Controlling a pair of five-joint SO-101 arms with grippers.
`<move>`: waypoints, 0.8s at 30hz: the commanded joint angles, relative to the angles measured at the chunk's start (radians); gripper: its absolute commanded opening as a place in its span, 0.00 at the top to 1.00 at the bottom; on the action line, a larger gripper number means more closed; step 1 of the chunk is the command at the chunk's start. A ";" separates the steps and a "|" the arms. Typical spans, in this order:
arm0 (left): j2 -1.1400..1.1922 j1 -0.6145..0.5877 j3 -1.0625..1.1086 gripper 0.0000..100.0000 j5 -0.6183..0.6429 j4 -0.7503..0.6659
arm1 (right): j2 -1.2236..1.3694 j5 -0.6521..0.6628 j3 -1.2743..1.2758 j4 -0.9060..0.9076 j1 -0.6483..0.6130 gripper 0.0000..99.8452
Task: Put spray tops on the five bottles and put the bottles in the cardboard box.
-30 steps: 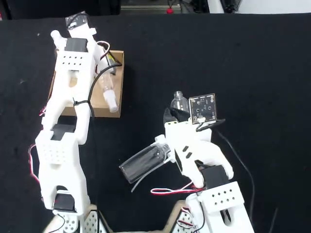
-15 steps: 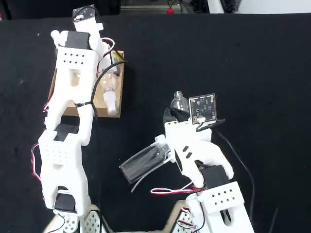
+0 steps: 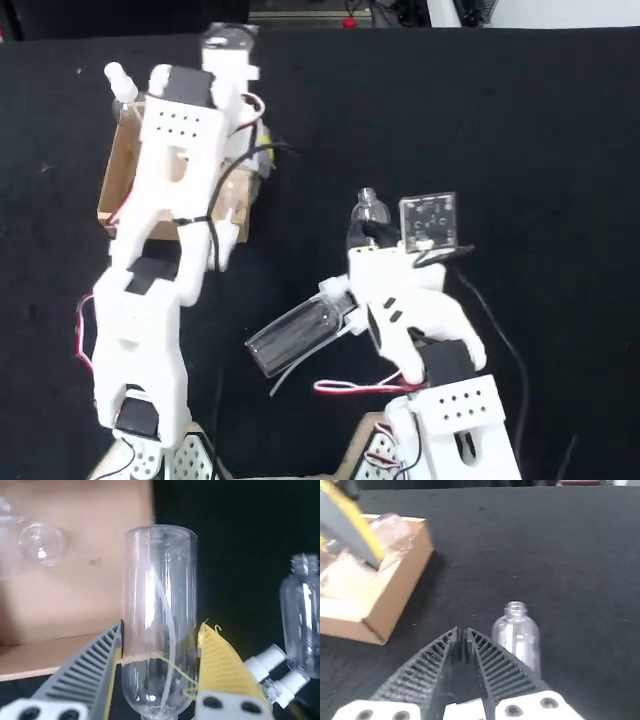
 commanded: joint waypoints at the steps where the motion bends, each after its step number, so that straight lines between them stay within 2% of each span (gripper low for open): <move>1: -0.127 0.019 -0.050 0.86 -0.021 0.008 | -0.018 -0.009 -0.036 -0.028 0.057 0.99; 10: -0.189 0.051 0.035 0.86 -0.032 0.008 | -0.018 -0.011 -0.036 -0.028 0.063 0.99; 17: -0.193 0.177 0.151 0.86 -0.180 0.006 | -0.018 -0.012 -0.036 -0.028 0.063 0.99; 24: -0.198 0.229 0.214 0.86 -0.331 0.006 | -0.018 -0.012 -0.036 -0.021 0.064 0.99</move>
